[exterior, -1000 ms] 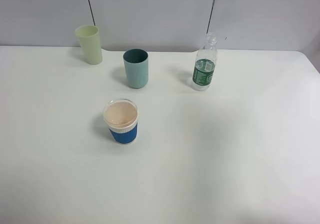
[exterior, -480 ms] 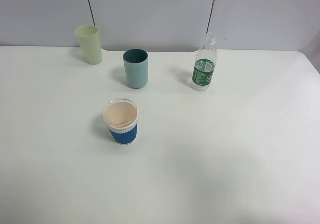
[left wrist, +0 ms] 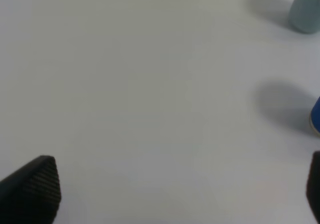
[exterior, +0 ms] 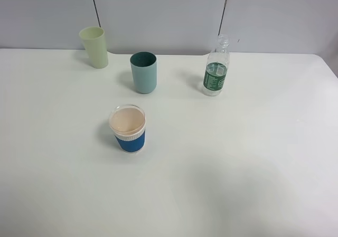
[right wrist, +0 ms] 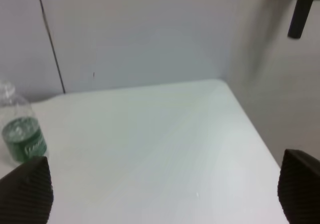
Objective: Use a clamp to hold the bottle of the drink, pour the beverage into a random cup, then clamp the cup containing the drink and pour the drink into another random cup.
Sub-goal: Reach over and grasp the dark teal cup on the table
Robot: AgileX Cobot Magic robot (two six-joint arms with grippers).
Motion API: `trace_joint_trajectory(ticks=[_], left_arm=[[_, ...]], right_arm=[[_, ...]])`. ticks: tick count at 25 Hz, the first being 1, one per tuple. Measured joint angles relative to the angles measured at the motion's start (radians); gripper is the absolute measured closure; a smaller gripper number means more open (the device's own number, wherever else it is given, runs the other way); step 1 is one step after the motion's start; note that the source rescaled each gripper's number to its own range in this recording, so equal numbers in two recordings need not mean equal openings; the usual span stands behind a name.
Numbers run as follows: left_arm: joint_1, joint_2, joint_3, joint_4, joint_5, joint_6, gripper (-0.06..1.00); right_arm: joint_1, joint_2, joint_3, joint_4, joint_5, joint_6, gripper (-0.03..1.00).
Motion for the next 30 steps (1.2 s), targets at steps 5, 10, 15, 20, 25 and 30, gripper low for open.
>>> trace_joint_trajectory(ticks=[5,10,15,20,25,30], left_arm=[[0.0,0.0,0.0,-0.001,0.0,0.0,-0.06],[0.0,0.0,0.0,-0.001,0.0,0.0,-0.06],[0.0,0.0,0.0,-0.001,0.0,0.0,-0.06],[0.0,0.0,0.0,-0.001,0.0,0.0,-0.06],[0.0,0.0,0.0,-0.001,0.0,0.0,-0.06],[0.0,0.0,0.0,-0.001,0.0,0.0,-0.06]], right_arm=[[0.026,0.0,0.0,-0.048,0.069,0.0,0.15],[0.032,0.0,0.003,-0.05,0.127,0.0,0.15],[0.054,0.0,0.097,-0.05,0.15,0.0,0.15],[0.061,0.0,0.128,-0.063,0.137,0.024,0.15],[0.075,0.0,0.128,-0.074,0.135,0.045,0.15],[0.075,0.0,0.128,-0.076,0.135,0.046,0.15]])
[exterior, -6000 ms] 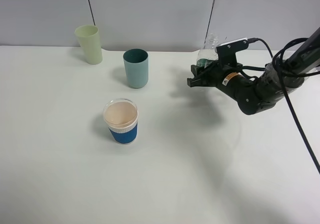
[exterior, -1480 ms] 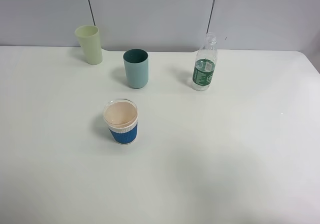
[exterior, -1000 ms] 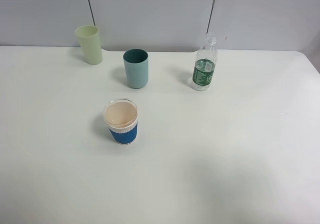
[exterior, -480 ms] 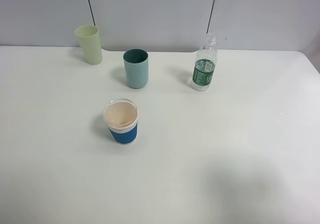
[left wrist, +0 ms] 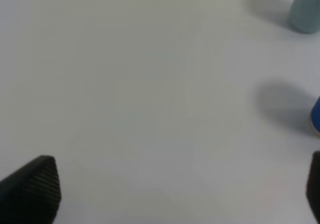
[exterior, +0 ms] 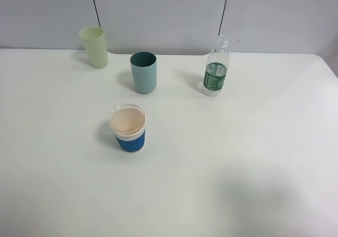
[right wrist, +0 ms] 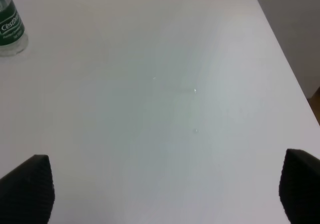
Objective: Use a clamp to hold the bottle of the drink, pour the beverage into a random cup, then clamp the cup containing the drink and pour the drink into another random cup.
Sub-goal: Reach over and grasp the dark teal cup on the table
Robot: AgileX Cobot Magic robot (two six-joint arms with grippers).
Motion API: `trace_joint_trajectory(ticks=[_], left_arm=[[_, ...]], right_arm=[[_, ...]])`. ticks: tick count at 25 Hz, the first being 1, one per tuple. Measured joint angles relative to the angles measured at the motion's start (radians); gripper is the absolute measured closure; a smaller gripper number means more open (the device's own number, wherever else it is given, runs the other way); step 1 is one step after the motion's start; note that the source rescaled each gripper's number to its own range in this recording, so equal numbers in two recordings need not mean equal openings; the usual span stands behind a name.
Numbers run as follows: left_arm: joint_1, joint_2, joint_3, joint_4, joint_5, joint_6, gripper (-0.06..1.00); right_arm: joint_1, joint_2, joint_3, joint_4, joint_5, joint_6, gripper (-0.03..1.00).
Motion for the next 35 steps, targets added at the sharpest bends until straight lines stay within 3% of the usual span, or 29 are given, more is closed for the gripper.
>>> trace_joint_trajectory(ticks=[35], left_arm=[[0.0,0.0,0.0,0.0,0.0,0.0,-0.06]], right_arm=[[0.0,0.0,0.0,0.0,0.0,0.006,0.15]])
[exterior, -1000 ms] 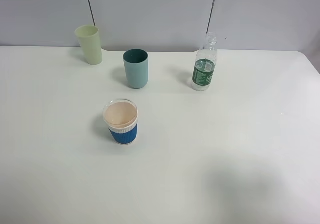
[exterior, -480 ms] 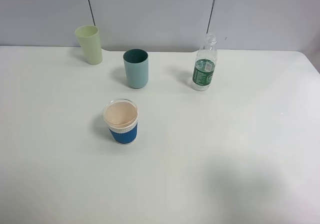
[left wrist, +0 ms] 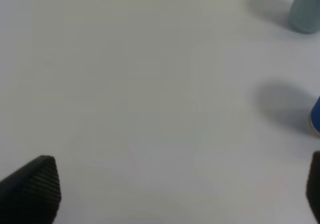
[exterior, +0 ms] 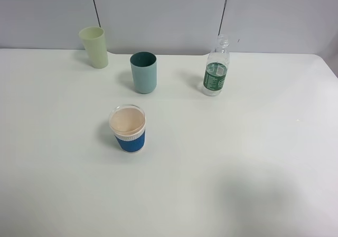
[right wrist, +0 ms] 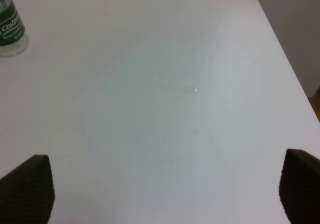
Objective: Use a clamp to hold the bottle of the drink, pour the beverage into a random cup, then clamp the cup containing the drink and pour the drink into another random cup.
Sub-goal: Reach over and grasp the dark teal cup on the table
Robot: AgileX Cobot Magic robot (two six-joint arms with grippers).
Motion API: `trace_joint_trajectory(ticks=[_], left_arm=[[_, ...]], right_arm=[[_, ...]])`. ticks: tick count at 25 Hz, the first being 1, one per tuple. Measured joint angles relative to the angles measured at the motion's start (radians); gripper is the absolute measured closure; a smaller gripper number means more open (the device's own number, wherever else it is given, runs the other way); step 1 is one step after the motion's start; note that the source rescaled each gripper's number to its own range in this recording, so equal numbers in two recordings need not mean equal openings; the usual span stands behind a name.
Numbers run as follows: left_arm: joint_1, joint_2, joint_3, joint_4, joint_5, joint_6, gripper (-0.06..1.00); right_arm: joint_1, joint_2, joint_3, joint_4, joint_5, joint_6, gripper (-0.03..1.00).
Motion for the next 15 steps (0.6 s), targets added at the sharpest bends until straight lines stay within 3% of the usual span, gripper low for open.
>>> trace_joint_trajectory(ticks=[11,15], left_arm=[[0.0,0.0,0.0,0.001,0.0,0.0,-0.06],[0.0,0.0,0.0,0.034,0.0,-0.043,-0.06]], right_arm=[[0.0,0.0,0.0,0.0,0.0,0.0,0.15],[0.0,0.0,0.0,0.0,0.0,0.0,0.15]])
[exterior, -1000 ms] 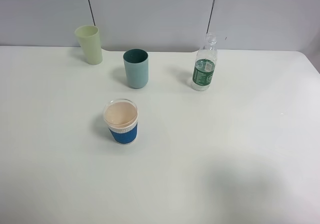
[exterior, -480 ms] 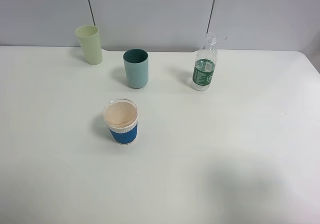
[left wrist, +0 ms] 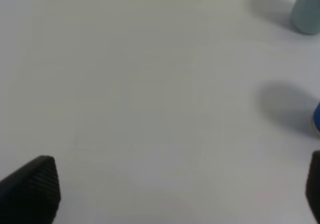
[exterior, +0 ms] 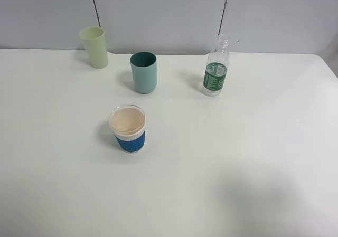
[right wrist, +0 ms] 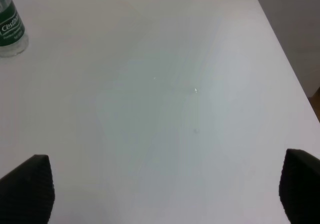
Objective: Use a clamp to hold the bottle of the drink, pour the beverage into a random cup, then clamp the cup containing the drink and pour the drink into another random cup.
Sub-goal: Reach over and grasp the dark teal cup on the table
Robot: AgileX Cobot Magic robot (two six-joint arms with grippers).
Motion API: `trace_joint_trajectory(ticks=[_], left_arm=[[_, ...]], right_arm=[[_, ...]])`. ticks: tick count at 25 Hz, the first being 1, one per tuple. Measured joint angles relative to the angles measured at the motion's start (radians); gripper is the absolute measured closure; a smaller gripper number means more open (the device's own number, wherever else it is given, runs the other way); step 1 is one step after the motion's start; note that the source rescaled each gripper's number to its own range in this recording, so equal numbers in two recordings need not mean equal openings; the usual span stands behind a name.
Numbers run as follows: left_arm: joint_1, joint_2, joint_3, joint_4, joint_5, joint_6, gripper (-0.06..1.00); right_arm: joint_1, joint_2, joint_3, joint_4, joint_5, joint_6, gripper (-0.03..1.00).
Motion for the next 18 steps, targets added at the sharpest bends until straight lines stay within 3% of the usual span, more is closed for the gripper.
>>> trace_joint_trajectory(ticks=[5,18], left_arm=[[0.0,0.0,0.0,0.026,0.0,-0.036,-0.06],[0.0,0.0,0.0,-0.005,0.0,0.011,-0.06]], right_arm=[[0.0,0.0,0.0,0.0,0.0,0.0,0.15],[0.0,0.0,0.0,0.0,0.0,0.0,0.15]])
